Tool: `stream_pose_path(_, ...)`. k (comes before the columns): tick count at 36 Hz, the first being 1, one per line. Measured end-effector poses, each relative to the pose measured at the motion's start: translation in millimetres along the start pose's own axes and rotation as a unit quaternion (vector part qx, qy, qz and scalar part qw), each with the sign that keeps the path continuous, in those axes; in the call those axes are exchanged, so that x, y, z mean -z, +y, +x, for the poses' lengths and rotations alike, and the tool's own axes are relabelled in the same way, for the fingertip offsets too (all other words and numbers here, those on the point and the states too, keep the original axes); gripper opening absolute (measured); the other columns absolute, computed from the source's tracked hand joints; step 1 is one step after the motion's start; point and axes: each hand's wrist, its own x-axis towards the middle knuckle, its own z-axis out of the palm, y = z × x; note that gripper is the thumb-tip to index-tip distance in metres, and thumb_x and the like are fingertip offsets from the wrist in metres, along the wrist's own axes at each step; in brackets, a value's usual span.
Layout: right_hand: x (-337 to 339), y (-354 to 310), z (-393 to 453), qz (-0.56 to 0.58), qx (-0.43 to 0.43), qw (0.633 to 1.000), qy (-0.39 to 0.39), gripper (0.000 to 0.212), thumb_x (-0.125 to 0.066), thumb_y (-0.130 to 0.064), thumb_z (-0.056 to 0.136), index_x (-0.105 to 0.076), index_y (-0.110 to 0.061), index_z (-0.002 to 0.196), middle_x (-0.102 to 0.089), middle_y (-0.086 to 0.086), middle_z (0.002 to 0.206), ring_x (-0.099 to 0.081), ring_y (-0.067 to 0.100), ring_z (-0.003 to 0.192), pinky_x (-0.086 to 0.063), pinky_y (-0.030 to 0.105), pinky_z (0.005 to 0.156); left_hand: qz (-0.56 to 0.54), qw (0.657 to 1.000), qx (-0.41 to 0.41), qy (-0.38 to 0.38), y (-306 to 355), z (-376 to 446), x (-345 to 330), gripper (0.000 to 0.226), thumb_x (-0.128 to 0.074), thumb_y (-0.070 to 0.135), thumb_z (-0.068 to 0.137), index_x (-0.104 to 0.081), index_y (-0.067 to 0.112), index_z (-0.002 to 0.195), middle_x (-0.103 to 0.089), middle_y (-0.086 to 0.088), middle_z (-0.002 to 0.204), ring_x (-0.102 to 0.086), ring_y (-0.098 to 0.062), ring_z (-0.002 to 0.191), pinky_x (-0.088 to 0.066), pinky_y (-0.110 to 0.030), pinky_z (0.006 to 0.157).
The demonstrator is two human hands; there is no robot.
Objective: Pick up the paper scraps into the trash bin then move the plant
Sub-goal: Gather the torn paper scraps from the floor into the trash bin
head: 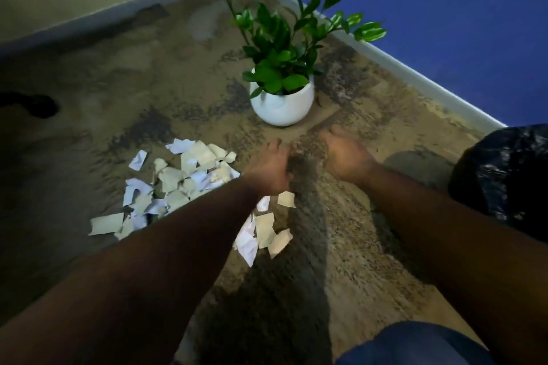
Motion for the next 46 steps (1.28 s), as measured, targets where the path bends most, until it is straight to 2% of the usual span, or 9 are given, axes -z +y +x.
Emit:
stream_pose_path(8, -28, -33, 50, -0.036, 0.013, 0.992, -0.124, 0.081, -0.069, -0.006, 0.08, -0.031, -0.019, 0.15, -0.031, 0.012, 0.15, -0.039, 0.036, 0.136, -0.041, 0.04, 0.109, 0.027, 0.997, 0.036, -0.066, -47, 12, -18, 0.082, -0.077, 0.044, 0.073, -0.042, 0.009, 0.138, -0.044, -0.013, 0.139, -0.046, -0.033, 0.128, -0.041, -0.042, 0.106)
stream_pose_path(14, -73, -48, 65, -0.032, 0.06, 0.98, -0.187, 0.087, -0.08, -0.03, 0.061, -0.041, -0.021, 0.139, -0.04, 0.01, 0.138, -0.05, 0.036, 0.122, -0.047, 0.039, 0.095, 0.035, 0.994, 0.069, -0.077, -63, 16, -41, 0.099, -0.082, 0.052, 0.064, -0.036, 0.011, 0.143, -0.042, -0.013, 0.14, -0.042, -0.03, 0.129, -0.037, -0.039, 0.106)
stream_pose_path(19, -106, -43, 70, -0.116, 0.085, 0.97, -0.196, 0.138, -0.092, -0.039, 0.05, 0.0, -0.034, 0.153, -0.008, 0.013, 0.16, -0.045, 0.043, 0.128, -0.05, 0.046, 0.092, 0.095, 0.99, 0.072, -0.077, -73, 18, -53, 0.112, -0.076, 0.064, 0.062, -0.031, 0.005, 0.146, -0.039, -0.014, 0.143, -0.036, -0.03, 0.132, -0.03, -0.039, 0.113)
stream_pose_path(25, -117, -46, 73, -0.149, 0.115, 0.962, -0.196, 0.151, -0.095, -0.034, 0.05, 0.018, -0.041, 0.151, 0.014, 0.012, 0.163, -0.04, 0.044, 0.131, -0.05, 0.045, 0.091, 0.12, 0.983, 0.095, -0.099, -77, 18, -59, 0.118, -0.076, 0.062, 0.063, -0.021, 0.006, 0.151, -0.026, -0.017, 0.151, -0.023, -0.034, 0.142, -0.029, -0.044, 0.117)
stream_pose_path(31, -123, -53, 75, -0.218, 0.114, 0.948, -0.203, 0.147, -0.093, -0.032, 0.057, 0.018, -0.038, 0.152, 0.02, 0.011, 0.163, -0.025, 0.044, 0.141, -0.047, 0.05, 0.094, 0.125, 0.981, 0.102, -0.111, -76, 15, -69, 0.104, -0.073, 0.054, 0.076, -0.019, 0.005, 0.151, -0.027, -0.017, 0.149, -0.026, -0.032, 0.14, -0.037, -0.042, 0.113)
stream_pose_path(37, -133, -49, 83, -0.181, 0.1, 0.955, -0.215, 0.119, -0.088, -0.021, 0.063, -0.011, -0.039, 0.152, -0.009, 0.007, 0.161, -0.026, 0.041, 0.138, -0.047, 0.049, 0.096, 0.097, 0.99, 0.082, -0.069, -76, 17, -72, 0.06, -0.053, 0.042, 0.094, -0.035, 0.006, 0.138, -0.034, -0.019, 0.141, -0.033, -0.036, 0.13, -0.029, -0.039, 0.111)
stream_pose_path(41, -137, -41, 81, -0.11, 0.127, 0.967, -0.193, 0.087, -0.08, -0.022, 0.071, -0.034, -0.031, 0.144, -0.027, 0.009, 0.149, -0.042, 0.036, 0.124, -0.047, 0.044, 0.089, 0.068, 0.991, 0.084, -0.079, -77, 19, -72, 0.061, -0.063, 0.029, 0.088, -0.036, 0.009, 0.139, -0.034, -0.019, 0.141, -0.032, -0.039, 0.131, -0.029, -0.041, 0.111)
stream_pose_path(43, -137, -38, 77, -0.077, 0.143, 0.972, -0.167, 0.065, -0.074, -0.019, 0.077, -0.045, -0.025, 0.134, -0.037, 0.01, 0.135, -0.051, 0.032, 0.106, -0.045, 0.036, 0.074, 0.07, 0.992, 0.068, -0.08, -76, 20, -71, 0.059, -0.063, 0.025, 0.089, -0.037, 0.009, 0.14, -0.037, -0.018, 0.139, -0.035, -0.037, 0.13, -0.03, -0.042, 0.11)
stream_pose_path(46, -137, -40, 69, -0.054, 0.15, 0.977, -0.144, 0.041, -0.06, -0.012, 0.083, -0.052, -0.02, 0.123, -0.042, 0.009, 0.113, -0.048, 0.022, 0.081, -0.034, 0.031, 0.062, 0.058, 0.992, 0.05, -0.099, -74, 23, -72, 0.056, -0.061, 0.021, 0.091, -0.039, 0.01, 0.14, -0.039, -0.017, 0.14, -0.04, -0.034, 0.131, -0.033, -0.04, 0.11)
